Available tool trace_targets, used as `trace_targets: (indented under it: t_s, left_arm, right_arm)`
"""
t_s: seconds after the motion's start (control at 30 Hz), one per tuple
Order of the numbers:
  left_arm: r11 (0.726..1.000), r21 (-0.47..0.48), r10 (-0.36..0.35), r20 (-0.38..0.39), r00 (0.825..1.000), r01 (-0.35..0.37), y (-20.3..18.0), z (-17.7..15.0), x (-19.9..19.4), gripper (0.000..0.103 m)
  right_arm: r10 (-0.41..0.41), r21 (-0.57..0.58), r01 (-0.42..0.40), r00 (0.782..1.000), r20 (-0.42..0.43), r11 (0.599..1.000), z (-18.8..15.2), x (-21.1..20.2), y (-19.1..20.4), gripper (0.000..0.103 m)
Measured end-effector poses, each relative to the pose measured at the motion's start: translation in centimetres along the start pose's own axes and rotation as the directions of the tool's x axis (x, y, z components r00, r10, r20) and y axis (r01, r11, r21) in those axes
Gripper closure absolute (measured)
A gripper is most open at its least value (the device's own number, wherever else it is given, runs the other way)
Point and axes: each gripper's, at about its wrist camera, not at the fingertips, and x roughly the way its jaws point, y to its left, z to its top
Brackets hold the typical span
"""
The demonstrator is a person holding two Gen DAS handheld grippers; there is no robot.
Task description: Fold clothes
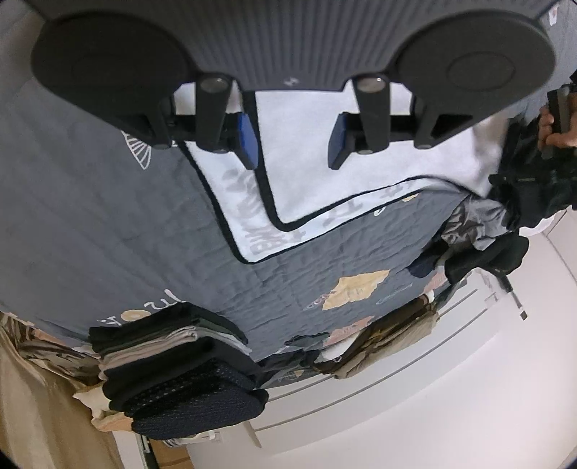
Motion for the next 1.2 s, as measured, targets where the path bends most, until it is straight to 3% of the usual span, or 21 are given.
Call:
trace_targets:
  t_s: [0.07,0.17,0.27,0.33,0.43,0.5,0.63,0.7,0.83,0.97,1.2]
  left_arm:
    - [0.999,-0.008,-0.035,0.011,0.999,0.035,-0.3,-1.2,-1.9,0.06]
    - [0.993,0.013,-0.114,0.015,0.993,0.114,-1.4,-3.2,-5.3,0.059]
    - [0.988,0.083,-0.135,0.04,0.99,0.132,-4.2,-5.9,-9.3,0.044]
    - [0.985,0.111,-0.138,0.057,0.989,0.131,-5.9,-7.8,-11.5,0.04]
    - [0.977,0.102,-0.192,0.051,0.98,0.186,-8.3,-10.5,-14.2,0.033]
    - [0.972,0.077,-0.229,0.088,0.969,0.223,-9.1,-11.9,-15.5,0.026]
    - [0.959,0.029,-0.283,0.174,0.943,0.283,-10.6,-13.8,-17.4,0.026]
    - [0.954,0.048,-0.299,0.198,0.934,0.295,-11.2,-14.1,-17.8,0.026]
    - [0.953,0.095,-0.302,0.203,0.932,0.288,-11.4,-13.9,-17.7,0.026]
    - [0.946,0.034,-0.322,0.21,0.923,0.322,-10.5,-14.1,-17.3,0.026]
    - [0.954,0.045,-0.299,0.21,0.931,0.296,-10.1,-14.3,-16.9,0.025]
  right_arm:
    - [-0.001,-0.001,0.001,1.0,-0.008,1.0,0.0,0.2,0.0,0.061]
    - [-0.004,0.005,0.004,1.0,-0.019,1.0,0.1,0.6,-0.1,0.061]
    - [-0.005,0.003,0.005,1.0,-0.03,1.0,0.0,0.8,-0.1,0.061]
    - [-0.004,-0.007,0.004,0.999,-0.039,1.0,-0.2,1.0,-0.1,0.061]
    - [-0.004,-0.04,0.002,0.999,-0.053,0.999,-0.4,1.0,0.2,0.061]
    - [-0.004,-0.064,0.001,0.999,-0.053,0.998,-0.5,0.9,0.4,0.061]
    - [-0.012,-0.11,0.007,0.999,-0.045,0.994,-0.6,1.2,0.6,0.061]
    - [-0.01,-0.146,0.005,0.999,-0.037,0.989,-0.7,1.5,0.9,0.061]
    - [0.012,-0.203,-0.018,0.999,-0.034,0.979,-0.5,2.4,0.6,0.061]
    - [-0.007,-0.295,-0.007,0.999,-0.047,0.955,0.2,4.9,0.4,0.061]
    - [-0.019,-0.346,-0.012,0.996,-0.086,0.938,1.9,10.8,0.0,0.061]
